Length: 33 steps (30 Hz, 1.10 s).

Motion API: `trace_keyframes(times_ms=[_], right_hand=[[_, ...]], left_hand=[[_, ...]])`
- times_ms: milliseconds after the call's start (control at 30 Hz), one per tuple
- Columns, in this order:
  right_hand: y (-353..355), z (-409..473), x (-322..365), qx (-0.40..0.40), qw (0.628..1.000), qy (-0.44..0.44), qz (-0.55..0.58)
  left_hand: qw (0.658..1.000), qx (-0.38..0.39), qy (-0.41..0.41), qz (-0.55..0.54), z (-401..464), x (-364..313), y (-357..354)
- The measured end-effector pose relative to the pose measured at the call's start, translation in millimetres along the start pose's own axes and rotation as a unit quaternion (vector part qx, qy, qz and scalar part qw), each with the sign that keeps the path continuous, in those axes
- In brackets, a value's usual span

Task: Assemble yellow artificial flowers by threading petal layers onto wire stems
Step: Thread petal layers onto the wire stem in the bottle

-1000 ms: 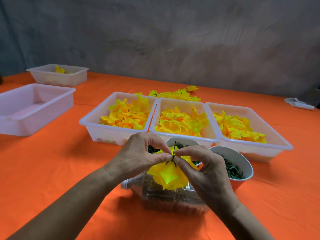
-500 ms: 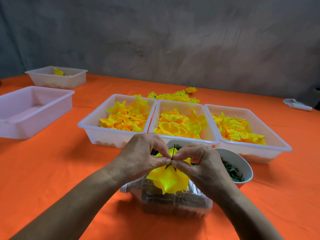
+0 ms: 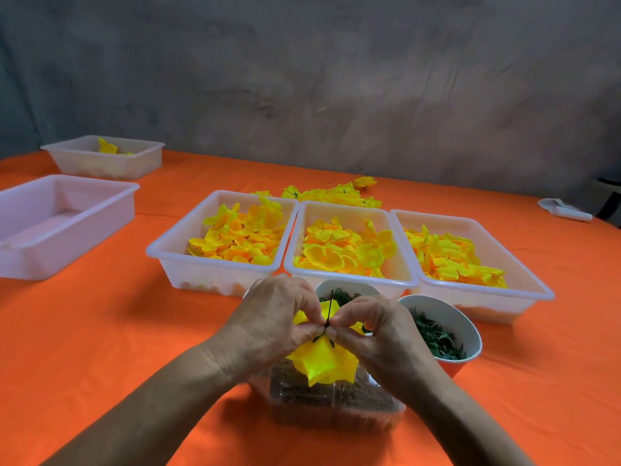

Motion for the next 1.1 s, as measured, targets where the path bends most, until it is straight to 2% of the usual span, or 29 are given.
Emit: trace_keyframes(times_ms=[167,333,600,833,1100], right_hand=[[6.7,-0.7,-1.9,0.024,0.999,-0.012,0.033],[13.3,-0.7,-1.7,0.007,1.0,0.002,0.026],[5.9,4.4,-2.8,0.003,1.0,0.011,0.01],[4.2,4.8,-6.4,0.027,0.999,0.018,-0.013],[-7.0,-7.1,-13.4,-0.036,0.998,0.054,0.006]], left_hand=[[0.999,0.027,0.017,-0.016,3.2,1.5,5.9],[0.995,0.034,0.032,-0.087,2.3,3.8,7.8],[0.995,0.035,0.034,-0.087,4.9,7.3,2.8],[0.998,0.007,-0.012,-0.056,4.7,9.9,-2.8],[0.997,-0.016,-0.067,-0.023,0.5,11.3,-6.3]])
Point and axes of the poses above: each hand's wrist, its own z-axis towards the middle knuckle, its own y-axis out of the back of the hand, x = y × z, the point moved 1 cm from there along z, towards the middle knuckle, and after that the axes turned 15 degrees about y, right-handed, at the moved point
